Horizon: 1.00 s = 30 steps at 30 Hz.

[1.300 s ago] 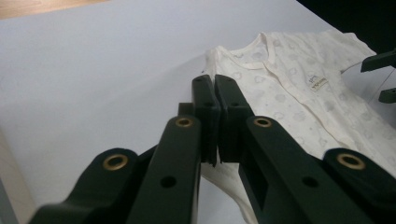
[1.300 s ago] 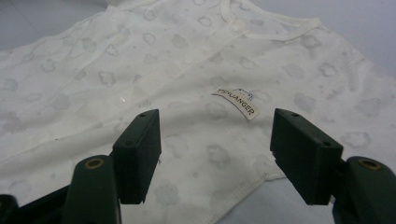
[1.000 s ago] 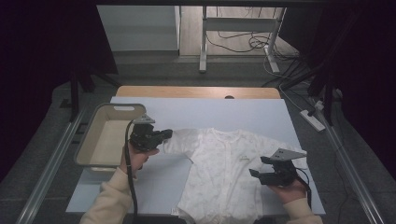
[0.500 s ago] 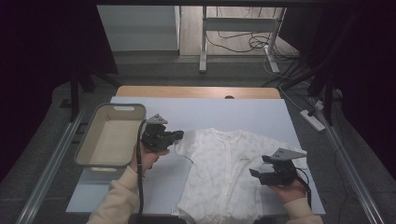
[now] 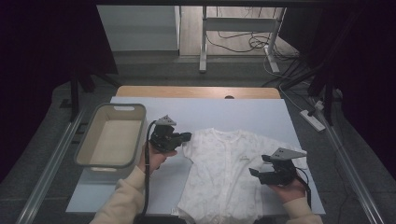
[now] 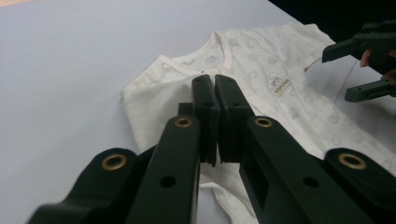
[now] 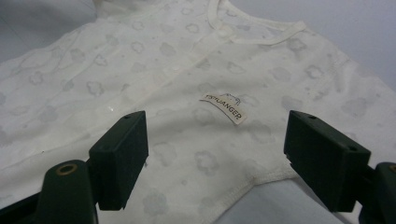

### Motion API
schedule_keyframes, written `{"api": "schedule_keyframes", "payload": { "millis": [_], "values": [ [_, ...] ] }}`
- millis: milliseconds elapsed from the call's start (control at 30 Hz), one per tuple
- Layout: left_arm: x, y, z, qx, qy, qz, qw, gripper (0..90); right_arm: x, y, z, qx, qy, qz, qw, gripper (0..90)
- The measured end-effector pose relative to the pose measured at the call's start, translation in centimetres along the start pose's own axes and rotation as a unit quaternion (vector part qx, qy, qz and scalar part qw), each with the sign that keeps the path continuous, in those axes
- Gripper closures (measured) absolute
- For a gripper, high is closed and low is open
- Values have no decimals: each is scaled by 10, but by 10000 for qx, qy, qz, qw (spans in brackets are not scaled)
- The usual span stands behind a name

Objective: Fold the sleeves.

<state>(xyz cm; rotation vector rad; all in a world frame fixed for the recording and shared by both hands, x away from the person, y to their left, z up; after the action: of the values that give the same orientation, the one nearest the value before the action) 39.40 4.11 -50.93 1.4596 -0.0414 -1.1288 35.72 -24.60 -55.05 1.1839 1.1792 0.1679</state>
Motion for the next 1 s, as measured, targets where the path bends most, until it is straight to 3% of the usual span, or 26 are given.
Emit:
{"api": "schedule_keyframes", "payload": {
  "millis": [167, 433, 1000],
  "values": [
    [8, 3, 8, 138, -10, -96, 9999, 867, -3, -1, 2, -67, -49, -9, 10000, 218],
    [21, 8, 23, 333, -116, -158, 9993, 867, -6, -2, 5, 33, -12, 48, 10000, 219],
    [50, 15, 34, 259, -337, -272, 9987, 866, -6, -2, 4, 48, 15, 35, 10000, 219]
  ]
}}
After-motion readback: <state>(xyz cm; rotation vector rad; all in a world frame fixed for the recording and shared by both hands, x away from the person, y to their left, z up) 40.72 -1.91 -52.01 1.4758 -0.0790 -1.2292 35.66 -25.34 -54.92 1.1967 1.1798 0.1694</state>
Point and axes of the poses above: each handheld gripper's, and its own axes: x roughly forward along the jaws, y roughly out of its top, z roughly to its right, the point moved 9 cm from there along x, roughly forward along the jaws, and after that the axes turned 7 degrees about y, right-handed, at the moved point
